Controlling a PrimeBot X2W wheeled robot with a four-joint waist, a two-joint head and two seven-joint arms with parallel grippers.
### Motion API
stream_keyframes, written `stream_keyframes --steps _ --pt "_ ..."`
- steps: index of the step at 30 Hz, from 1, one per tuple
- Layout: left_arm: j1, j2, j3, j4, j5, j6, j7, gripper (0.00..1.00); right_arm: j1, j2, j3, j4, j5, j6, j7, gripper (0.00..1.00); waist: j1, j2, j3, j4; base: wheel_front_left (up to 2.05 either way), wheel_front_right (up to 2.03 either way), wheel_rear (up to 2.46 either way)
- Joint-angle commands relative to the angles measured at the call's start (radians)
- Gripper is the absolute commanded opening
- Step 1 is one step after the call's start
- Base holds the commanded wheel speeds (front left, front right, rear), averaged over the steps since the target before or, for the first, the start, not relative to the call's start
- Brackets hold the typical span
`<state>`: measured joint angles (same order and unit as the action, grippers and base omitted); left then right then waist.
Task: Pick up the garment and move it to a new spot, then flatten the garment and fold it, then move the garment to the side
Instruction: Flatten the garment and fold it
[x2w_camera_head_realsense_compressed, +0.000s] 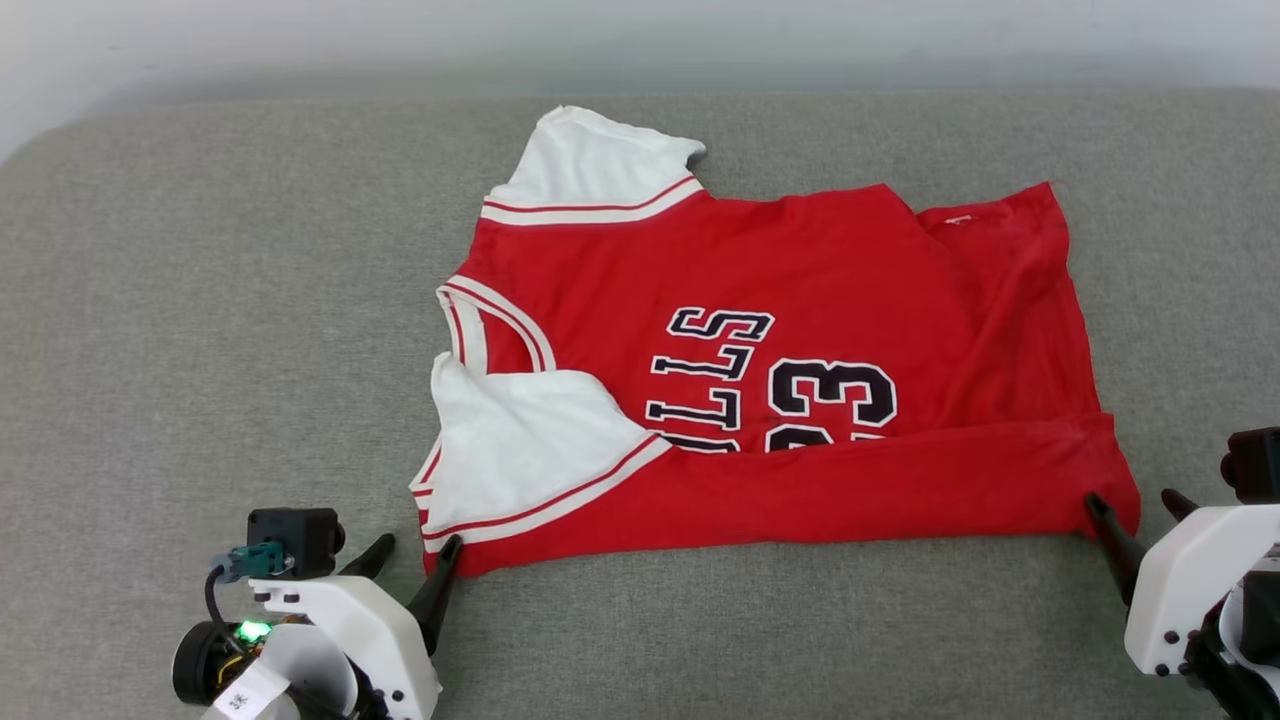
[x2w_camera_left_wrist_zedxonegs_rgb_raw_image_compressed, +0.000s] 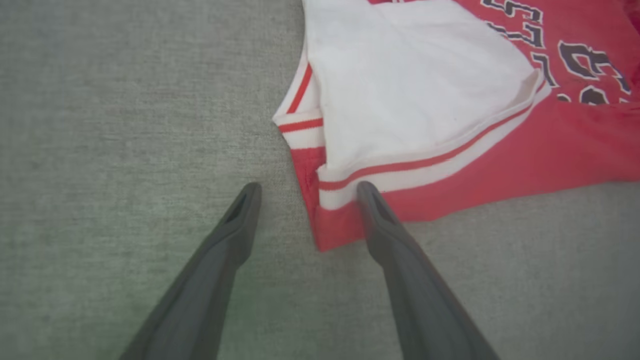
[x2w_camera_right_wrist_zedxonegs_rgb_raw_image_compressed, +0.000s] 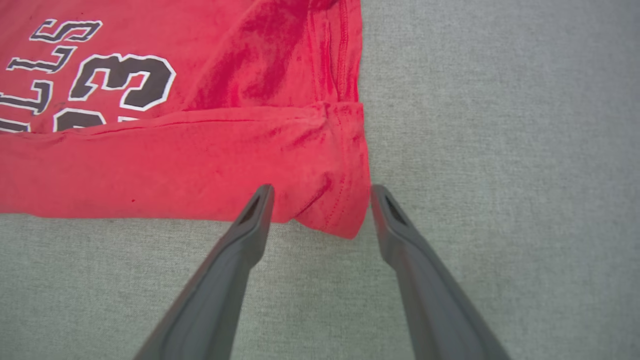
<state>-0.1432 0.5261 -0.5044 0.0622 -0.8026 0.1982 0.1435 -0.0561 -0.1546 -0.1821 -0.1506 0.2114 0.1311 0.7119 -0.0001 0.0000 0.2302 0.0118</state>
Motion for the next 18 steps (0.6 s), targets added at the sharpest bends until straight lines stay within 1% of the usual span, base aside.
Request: stream_keyframes --steps 1,8,10,11,12,13,15,18 --pt "-0.010 -0.001 0.003 0.009 0.002 0.004 -0.004 1.00 0.007 0.005 -0.001 -0.004 0.000 -0.001 -0.006 1.00 0.0001 0.0000 0.010 -0.007 0.00 0.00 0.00" --pt "-0.022 -0.001 -0.039 0.116 0.007 -0.011 0.049 1.00 -0.010 0.001 -0.008 -0.018 -0.004 -0.001 -0.019 1.00 0.0001 0.0000 0.046 -0.029 0.00 0.00 0.00" --pt "-0.015 -0.003 -0.066 0.147 0.006 -0.026 0.085 1.00 -0.013 -0.002 -0.009 -0.020 -0.006 -0.001 -0.024 1.00 0.0001 0.0000 0.051 -0.031 0.00 0.00 0.00" --pt "-0.011 -0.005 -0.079 0.163 -0.001 -0.035 0.104 0.72 -0.014 -0.004 -0.009 -0.020 -0.006 -0.001 -0.025 1.00 0.0001 0.0000 0.053 -0.032 0.00 0.00 0.00" --pt "-0.010 -0.010 -0.088 0.175 -0.005 -0.041 0.115 0.17 -0.015 -0.006 -0.009 -0.020 -0.007 -0.001 -0.027 1.00 0.0001 0.0000 0.053 -0.031 0.00 0.00 0.00" --pt "-0.011 -0.013 -0.095 0.183 -0.009 -0.049 0.119 0.00 -0.014 -0.009 -0.009 -0.018 -0.008 -0.001 -0.029 1.00 0.0001 0.0000 0.053 -0.031 0.00 0.00 0.00" --pt "-0.015 -0.022 -0.096 0.191 -0.007 -0.063 0.097 0.00 -0.010 -0.021 -0.006 -0.015 -0.013 -0.001 -0.034 1.00 0.0001 0.0000 0.047 -0.026 0.00 0.00 0.00" --pt "-0.031 -0.021 -0.078 0.185 0.004 -0.072 0.047 0.00 -0.007 -0.039 -0.001 0.000 -0.029 -0.001 -0.035 1.00 0.0001 0.0000 0.031 -0.016 0.00 0.00 0.00"
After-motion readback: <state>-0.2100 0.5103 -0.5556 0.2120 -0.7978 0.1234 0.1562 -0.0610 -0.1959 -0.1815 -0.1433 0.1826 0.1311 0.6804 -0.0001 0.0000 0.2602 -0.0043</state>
